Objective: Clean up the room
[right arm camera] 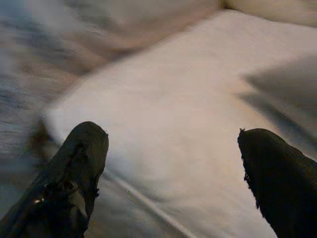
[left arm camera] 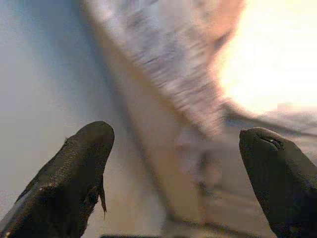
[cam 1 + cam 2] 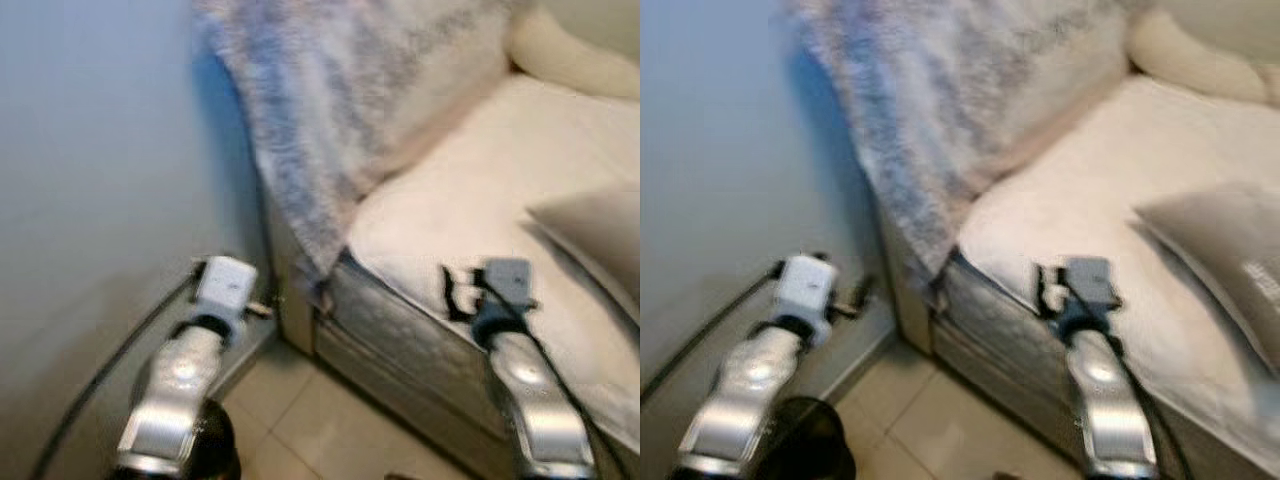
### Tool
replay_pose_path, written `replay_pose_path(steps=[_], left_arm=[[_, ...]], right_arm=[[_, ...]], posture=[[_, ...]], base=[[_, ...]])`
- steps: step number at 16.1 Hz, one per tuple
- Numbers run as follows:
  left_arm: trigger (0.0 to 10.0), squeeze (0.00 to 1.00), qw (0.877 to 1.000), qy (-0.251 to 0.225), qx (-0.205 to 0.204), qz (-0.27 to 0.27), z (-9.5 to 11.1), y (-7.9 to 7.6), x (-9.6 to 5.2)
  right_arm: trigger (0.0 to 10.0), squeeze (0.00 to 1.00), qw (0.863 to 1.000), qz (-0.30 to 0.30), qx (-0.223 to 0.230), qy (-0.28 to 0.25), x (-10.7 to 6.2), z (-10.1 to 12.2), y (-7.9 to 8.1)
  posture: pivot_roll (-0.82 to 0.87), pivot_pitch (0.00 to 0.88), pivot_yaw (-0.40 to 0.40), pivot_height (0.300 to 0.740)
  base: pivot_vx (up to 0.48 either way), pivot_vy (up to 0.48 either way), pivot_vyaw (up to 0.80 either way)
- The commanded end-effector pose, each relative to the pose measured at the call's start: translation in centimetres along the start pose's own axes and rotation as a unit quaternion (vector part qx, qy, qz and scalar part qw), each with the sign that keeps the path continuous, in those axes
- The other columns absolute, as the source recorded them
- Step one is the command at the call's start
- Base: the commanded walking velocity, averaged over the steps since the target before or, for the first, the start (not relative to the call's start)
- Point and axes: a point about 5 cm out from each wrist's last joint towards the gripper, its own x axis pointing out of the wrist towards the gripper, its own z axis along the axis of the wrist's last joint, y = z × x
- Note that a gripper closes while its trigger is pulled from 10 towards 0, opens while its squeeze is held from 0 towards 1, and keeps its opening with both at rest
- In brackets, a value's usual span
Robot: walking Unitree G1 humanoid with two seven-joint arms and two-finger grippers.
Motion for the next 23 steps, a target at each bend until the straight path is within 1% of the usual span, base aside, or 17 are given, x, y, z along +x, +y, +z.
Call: replay_pose_path(steps=[1,4,7,17,23], left_arm=[[10.0,0.00,1.000,0.000,-0.002,0.010,0.16,0.79,-0.16],[10.0,0.00,1.000,-0.007,-0.010,0.019,0.49,1.17,-0.02],[10.0,0.00,1.000,-0.009,-0.014,0.013,0.50,1.13,0.02],[10.0,0.00,1.000,-0.015,-0.018,0.011,0.81,1.22,0.21],[10.0,0.00,1.000,-0.018,-0.018,0.011,1.05,1.15,0.42]], right_arm=[[10.0,0.00,1.000,0.005,0.004,-0.004,0.12,0.32,0.48],[10.0,0.00,1.000,0.005,0.003,-0.005,0.10,0.37,0.59],[10.0,0.00,1.000,0.004,0.003,-0.005,0.10,0.37,0.58],[10.0,0.00,1.000,0.001,0.003,-0.009,0.25,0.50,0.59],[10.0,0.00,1.000,0.003,0.006,-0.020,0.37,0.82,0.65]], posture=[[0.05,0.000,0.026,0.740],[0.05,0.000,0.027,0.740],[0.05,0.000,0.029,0.740],[0.05,0.000,0.026,0.740],[0.05,0.000,0.024,0.740]], base=[[0.000,0.000,-0.77],[0.000,0.000,-0.77],[0.000,0.000,-0.77],[0.302,0.000,-0.75],[0.307,0.000,0.00]])
